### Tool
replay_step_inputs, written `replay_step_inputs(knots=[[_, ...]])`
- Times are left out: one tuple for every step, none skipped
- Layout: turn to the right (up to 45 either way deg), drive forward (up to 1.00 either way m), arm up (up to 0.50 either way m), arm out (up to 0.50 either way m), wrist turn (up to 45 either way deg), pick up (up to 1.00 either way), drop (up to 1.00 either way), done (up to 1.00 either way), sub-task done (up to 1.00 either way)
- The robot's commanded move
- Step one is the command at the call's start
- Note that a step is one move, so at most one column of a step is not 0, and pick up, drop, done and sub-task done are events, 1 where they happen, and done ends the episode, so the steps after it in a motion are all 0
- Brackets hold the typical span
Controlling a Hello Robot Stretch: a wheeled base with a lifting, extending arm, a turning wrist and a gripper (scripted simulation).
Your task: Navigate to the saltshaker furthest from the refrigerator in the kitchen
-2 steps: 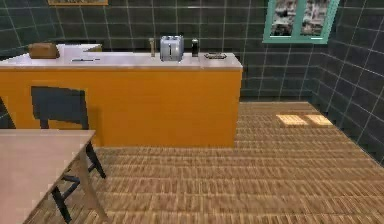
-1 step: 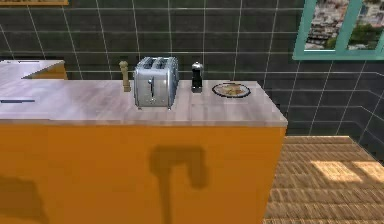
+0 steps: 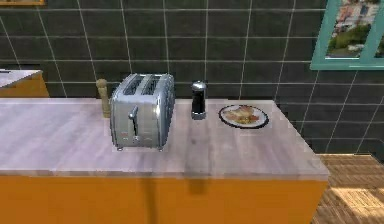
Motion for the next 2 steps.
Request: replay_step_inputs(knots=[[-21.0,0.0,0.0,0.0,0.0,0.0,0.0,0.0,0.0],[0.0,0.0,0.0,0.0,0.0,0.0,0.0,1.0,0.0]])
